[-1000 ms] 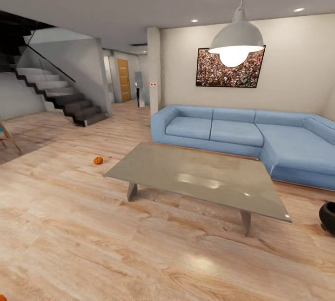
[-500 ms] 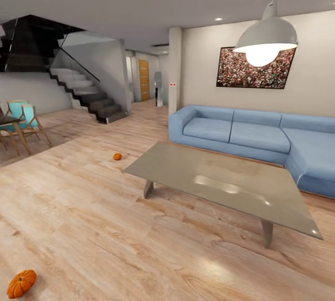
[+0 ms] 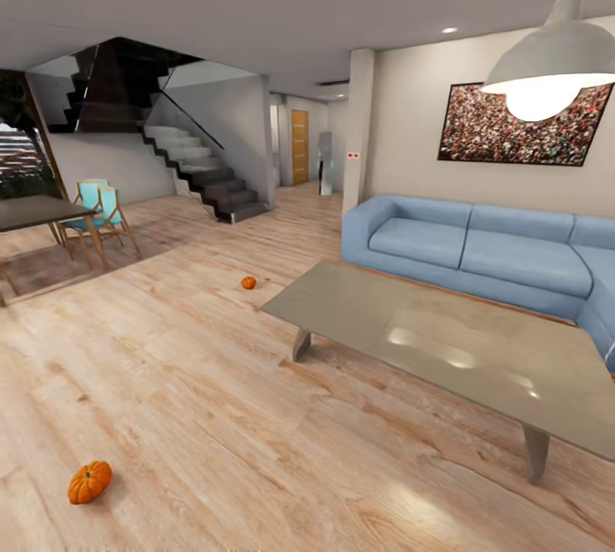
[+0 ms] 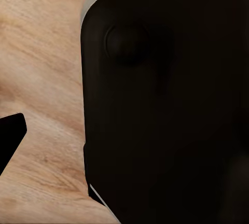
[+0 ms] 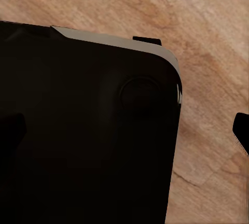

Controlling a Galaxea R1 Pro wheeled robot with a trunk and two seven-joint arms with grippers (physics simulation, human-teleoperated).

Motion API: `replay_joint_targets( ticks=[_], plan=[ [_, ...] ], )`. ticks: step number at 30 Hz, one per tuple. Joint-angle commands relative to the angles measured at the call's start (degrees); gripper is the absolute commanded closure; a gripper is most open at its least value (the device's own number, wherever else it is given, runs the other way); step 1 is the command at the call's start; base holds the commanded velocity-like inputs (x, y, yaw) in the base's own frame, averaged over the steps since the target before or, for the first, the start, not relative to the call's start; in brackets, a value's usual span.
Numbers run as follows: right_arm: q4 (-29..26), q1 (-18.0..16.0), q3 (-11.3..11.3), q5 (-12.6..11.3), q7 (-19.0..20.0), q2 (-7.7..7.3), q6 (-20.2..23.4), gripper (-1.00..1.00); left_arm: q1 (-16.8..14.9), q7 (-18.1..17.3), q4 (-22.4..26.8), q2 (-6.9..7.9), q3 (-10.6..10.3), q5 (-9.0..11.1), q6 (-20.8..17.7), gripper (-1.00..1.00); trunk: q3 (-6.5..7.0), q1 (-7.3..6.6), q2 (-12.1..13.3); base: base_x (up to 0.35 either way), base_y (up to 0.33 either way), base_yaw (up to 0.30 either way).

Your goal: Place each of the two pumpkins and all three candles from the living room inside a cabinet in the living room (use any cabinet), then make sure every cabinet is closed, and position the cauldron so it is next to a table in the living room.

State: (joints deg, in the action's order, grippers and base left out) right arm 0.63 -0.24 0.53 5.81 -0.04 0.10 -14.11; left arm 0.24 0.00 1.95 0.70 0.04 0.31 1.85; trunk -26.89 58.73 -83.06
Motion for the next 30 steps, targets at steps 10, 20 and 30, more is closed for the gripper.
replay_joint_targets(
  ticks=[10, 20, 30],
  plan=[
    [0.07, -0.03, 0.00, 0.43, -0.04, -0.01, -0.22, -1.00, 0.03, 0.00, 0.07, 0.00, 0.03, 0.04, 0.09, -1.00, -0.04, 0.00, -0.02, 0.000, 0.000, 0.270],
    [0.07, -0.03, 0.00, 0.43, -0.04, -0.01, -0.22, -1.00, 0.03, 0.00, 0.07, 0.02, 0.02, 0.01, 0.09, -1.00, -0.04, 0.00, -0.02, 0.000, 0.000, 0.270],
    [0.07, -0.03, 0.00, 0.43, -0.04, -0.01, -0.22, -1.00, 0.03, 0.00, 0.07, 0.01, -0.01, 0.02, 0.09, -1.00, -0.04, 0.00, -0.02, 0.000, 0.000, 0.270]
  ],
)
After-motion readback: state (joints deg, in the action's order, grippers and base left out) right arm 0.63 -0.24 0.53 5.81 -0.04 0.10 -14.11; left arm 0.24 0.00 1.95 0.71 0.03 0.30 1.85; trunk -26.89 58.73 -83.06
